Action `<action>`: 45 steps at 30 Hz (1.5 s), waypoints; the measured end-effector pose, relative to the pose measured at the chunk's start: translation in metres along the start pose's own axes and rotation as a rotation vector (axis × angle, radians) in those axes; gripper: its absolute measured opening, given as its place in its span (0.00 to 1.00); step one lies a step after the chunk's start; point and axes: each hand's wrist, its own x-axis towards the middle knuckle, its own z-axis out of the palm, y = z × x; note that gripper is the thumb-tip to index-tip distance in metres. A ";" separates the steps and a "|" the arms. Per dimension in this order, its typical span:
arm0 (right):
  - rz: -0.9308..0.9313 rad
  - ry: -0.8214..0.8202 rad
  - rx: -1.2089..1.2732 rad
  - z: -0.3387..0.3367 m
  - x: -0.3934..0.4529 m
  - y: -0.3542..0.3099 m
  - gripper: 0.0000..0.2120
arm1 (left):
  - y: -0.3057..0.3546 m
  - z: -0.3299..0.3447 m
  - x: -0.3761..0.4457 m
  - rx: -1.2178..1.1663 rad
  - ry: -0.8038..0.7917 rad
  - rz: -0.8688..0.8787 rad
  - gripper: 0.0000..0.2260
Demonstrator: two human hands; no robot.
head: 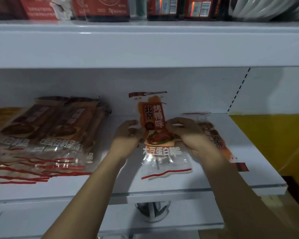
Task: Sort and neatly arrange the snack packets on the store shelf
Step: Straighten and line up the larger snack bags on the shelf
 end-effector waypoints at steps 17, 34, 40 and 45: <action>-0.345 -0.021 -0.231 0.168 0.034 -0.049 0.08 | 0.045 -0.191 0.017 0.818 0.329 0.298 0.11; -0.409 0.124 -0.506 0.220 0.059 -0.032 0.03 | 0.026 -0.250 0.051 1.048 0.272 0.448 0.17; -0.293 0.203 -0.728 0.112 0.043 0.005 0.07 | 0.055 -0.154 0.026 1.025 0.028 0.556 0.14; 0.004 0.297 -0.976 -0.002 0.031 0.048 0.16 | 0.036 -0.040 0.027 0.834 -0.318 0.438 0.12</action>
